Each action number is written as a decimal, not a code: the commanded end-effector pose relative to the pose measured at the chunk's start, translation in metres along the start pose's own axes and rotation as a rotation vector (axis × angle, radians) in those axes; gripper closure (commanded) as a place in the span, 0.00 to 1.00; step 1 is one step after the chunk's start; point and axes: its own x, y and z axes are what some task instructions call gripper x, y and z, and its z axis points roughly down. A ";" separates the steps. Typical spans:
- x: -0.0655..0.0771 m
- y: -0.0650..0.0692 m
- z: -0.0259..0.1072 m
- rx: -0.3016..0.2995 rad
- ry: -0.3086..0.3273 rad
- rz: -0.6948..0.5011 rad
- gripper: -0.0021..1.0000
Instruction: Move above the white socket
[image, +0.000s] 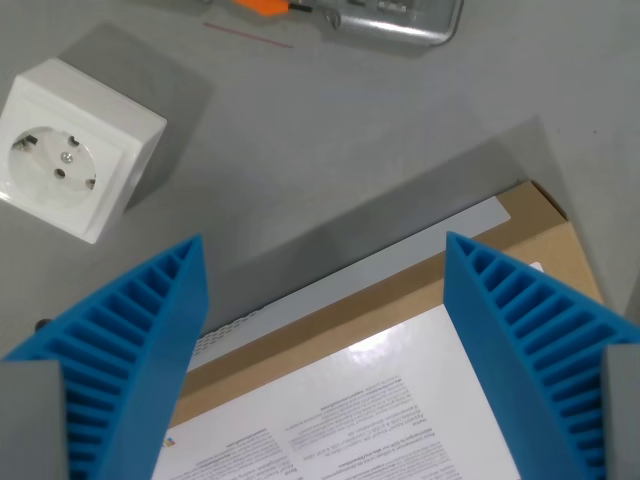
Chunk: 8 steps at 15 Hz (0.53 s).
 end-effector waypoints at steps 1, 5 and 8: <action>0.000 0.000 -0.001 -0.001 0.002 0.000 0.00; 0.000 0.000 -0.001 -0.001 0.003 -0.010 0.00; 0.000 -0.001 0.000 0.000 0.004 -0.038 0.00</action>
